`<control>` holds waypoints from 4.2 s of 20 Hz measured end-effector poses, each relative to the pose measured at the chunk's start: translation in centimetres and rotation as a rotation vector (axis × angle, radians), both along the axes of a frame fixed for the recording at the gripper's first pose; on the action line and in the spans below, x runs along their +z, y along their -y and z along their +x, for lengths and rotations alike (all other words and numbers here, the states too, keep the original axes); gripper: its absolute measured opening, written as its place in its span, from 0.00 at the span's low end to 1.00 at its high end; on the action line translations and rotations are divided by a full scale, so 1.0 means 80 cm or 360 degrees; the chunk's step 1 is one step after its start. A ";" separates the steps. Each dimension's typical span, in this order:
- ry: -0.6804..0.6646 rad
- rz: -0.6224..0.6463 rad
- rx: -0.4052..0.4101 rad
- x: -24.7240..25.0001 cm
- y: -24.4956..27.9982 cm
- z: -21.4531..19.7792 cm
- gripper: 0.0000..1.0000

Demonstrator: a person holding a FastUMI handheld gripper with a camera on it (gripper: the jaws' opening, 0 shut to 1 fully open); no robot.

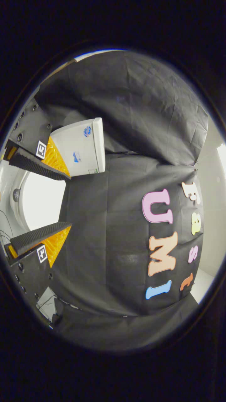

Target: Open the toilet lid.

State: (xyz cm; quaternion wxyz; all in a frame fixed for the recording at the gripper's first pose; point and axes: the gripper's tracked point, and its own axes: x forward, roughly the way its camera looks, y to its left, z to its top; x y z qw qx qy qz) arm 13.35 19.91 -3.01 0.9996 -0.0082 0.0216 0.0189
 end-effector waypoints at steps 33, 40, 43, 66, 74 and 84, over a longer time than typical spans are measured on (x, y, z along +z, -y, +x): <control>0.0164 0.0152 -0.0103 0.010 0.007 -0.004 0.83; 0.0189 0.0166 -0.0117 0.012 0.010 -0.005 0.82; 0.0195 0.0167 -0.0120 0.013 0.011 -0.005 0.82; 0.0523 0.0992 -0.0411 -0.049 0.040 0.002 0.81; 0.0521 0.1504 -0.0641 -0.175 0.018 0.004 0.81; 0.0422 0.1812 -0.1030 -0.317 -0.010 -0.033 0.81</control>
